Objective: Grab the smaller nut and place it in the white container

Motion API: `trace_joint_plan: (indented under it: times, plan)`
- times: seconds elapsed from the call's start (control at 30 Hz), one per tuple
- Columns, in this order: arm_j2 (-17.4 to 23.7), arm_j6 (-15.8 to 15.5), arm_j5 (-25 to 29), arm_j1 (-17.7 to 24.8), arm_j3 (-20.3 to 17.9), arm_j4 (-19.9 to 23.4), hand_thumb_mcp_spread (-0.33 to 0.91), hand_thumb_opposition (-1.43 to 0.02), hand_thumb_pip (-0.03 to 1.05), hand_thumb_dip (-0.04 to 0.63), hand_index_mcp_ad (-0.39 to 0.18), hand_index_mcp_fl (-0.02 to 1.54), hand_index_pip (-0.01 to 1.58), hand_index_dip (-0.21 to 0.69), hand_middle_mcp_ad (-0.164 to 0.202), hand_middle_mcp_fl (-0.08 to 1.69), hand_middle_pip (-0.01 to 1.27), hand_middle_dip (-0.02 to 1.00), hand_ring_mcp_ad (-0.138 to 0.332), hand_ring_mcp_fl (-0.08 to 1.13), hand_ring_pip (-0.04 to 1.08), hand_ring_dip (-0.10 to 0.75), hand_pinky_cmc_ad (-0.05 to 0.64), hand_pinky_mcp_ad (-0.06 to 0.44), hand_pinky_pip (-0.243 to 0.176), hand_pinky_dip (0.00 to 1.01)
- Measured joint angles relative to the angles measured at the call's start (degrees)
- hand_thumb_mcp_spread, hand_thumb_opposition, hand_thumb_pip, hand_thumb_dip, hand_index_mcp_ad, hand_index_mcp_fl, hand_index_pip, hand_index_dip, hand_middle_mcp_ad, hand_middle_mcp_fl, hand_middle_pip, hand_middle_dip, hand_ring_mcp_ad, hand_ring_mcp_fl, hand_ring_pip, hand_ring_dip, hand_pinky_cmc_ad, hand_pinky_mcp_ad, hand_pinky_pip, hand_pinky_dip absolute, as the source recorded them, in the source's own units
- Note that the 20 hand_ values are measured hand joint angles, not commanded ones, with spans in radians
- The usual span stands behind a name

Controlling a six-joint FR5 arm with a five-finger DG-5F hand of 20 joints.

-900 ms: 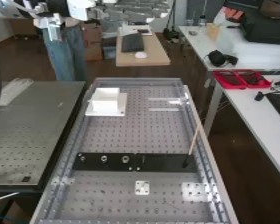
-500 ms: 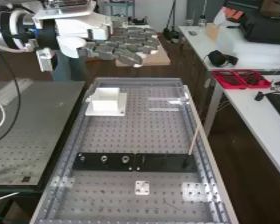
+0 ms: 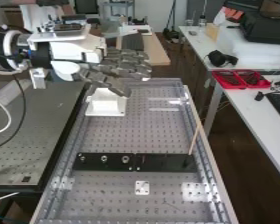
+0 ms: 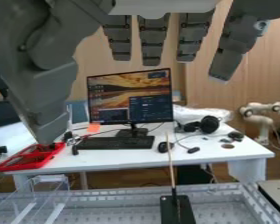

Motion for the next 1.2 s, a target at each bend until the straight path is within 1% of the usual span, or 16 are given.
trace_joint_plan:
  times: [0.03,0.13,0.2,0.3,0.43,0.5,0.53,0.57,0.63,0.7,0.73,0.8,0.97,1.0,1.1,1.2]
  plan:
    - [0.03,0.06,0.08,0.01,-0.10,0.05,0.24,-0.76,0.65,0.126,-0.056,0.04,0.09,0.164,0.070,0.01,0.14,0.19,0.154,0.00,0.07,0.093,0.346,0.297,-0.094,0.56]
    - [0.30,-0.57,1.19,0.28,-0.80,0.18,0.24,-0.77,0.65,0.126,-0.056,0.04,0.09,0.164,0.072,0.01,0.14,0.19,0.154,0.00,0.07,0.096,0.342,0.295,-0.091,0.57]
    - [0.53,-0.78,1.97,0.50,-1.17,0.24,0.24,-0.77,0.71,0.126,-0.056,0.04,0.09,0.164,0.073,0.01,0.14,0.19,0.155,0.00,0.07,0.096,0.342,0.295,-0.094,0.57]
    - [1.25,-1.39,2.96,0.83,-1.99,0.75,0.24,-0.77,0.72,0.126,-0.056,0.05,0.12,0.154,0.075,0.01,0.13,0.19,0.162,0.00,0.07,0.093,0.346,0.298,-0.094,0.58]
    - [2.20,-2.03,3.42,0.90,-2.79,1.56,0.24,-0.79,0.72,0.141,-0.054,0.05,0.19,0.138,0.075,0.01,0.13,0.19,0.162,0.00,0.07,0.093,0.349,0.295,-0.091,0.59]
    - [2.53,-1.91,3.28,0.81,-3.05,1.90,0.24,-0.79,0.72,0.141,-0.054,0.06,0.26,0.126,0.075,0.01,0.13,0.19,0.162,0.00,0.07,0.093,0.346,0.298,-0.094,0.59]
    - [2.61,-1.89,2.91,0.69,-3.07,1.92,0.24,-0.79,0.72,0.141,-0.054,0.06,0.29,0.113,0.075,0.01,0.14,0.19,0.162,0.00,0.07,0.093,0.346,0.304,-0.094,0.59]
    - [2.63,-1.96,2.50,0.59,-3.08,1.85,0.24,-0.79,0.72,0.141,-0.054,0.06,0.34,0.108,0.075,0.01,0.13,0.19,0.162,0.00,0.07,0.096,0.360,0.311,-0.094,0.59]
    - [2.63,-2.17,1.52,0.36,-3.07,1.72,0.24,-0.79,0.72,0.141,-0.058,0.06,0.38,0.091,0.075,0.01,0.13,0.19,0.162,0.00,0.07,0.096,0.367,0.311,-0.094,0.59]
    - [2.50,-2.63,-0.72,-0.29,-3.00,1.55,0.24,-0.80,0.72,0.138,-0.068,0.05,0.45,0.079,0.072,0.01,0.13,0.19,0.162,0.00,0.07,0.096,0.365,0.307,-0.093,0.59]
    - [2.28,-2.84,-1.90,-0.73,-2.91,1.51,0.24,-0.80,0.73,0.148,-0.072,0.06,0.48,0.079,0.075,0.01,0.13,0.19,0.162,0.00,0.07,0.093,0.365,0.307,-0.093,0.59]
    - [1.71,-3.22,-3.86,-1.55,-2.73,1.49,0.24,-0.80,0.73,0.159,-0.075,0.05,0.55,0.061,0.070,0.01,0.13,0.19,0.161,0.00,0.07,0.096,0.365,0.307,-0.096,0.60]
    - [-0.66,-4.06,-9.52,-4.69,-1.60,1.79,0.24,-0.80,0.73,0.159,-0.075,0.05,0.71,0.021,0.066,0.00,0.14,0.19,0.164,0.00,0.07,0.096,0.363,0.311,-0.096,0.60]
    - [-1.38,-4.21,-11.11,-5.66,-1.18,1.98,0.24,-0.80,0.73,0.159,-0.073,0.04,0.72,0.016,0.073,0.01,0.13,0.19,0.162,0.00,0.07,0.093,0.367,0.307,-0.093,0.60]
    - [-3.33,-4.83,-15.19,-7.91,-0.05,2.39,0.24,-0.81,0.73,0.159,-0.082,0.04,0.82,0.010,0.075,0.01,0.14,0.19,0.166,0.00,0.07,0.093,0.363,0.305,-0.093,0.60]
    - [-5.36,-6.32,-18.96,-9.64,0.95,2.40,0.24,-0.82,0.77,0.159,-0.087,0.02,0.88,0.003,0.075,0.01,0.14,0.19,0.168,0.00,0.07,0.093,0.363,0.309,-0.096,0.60]
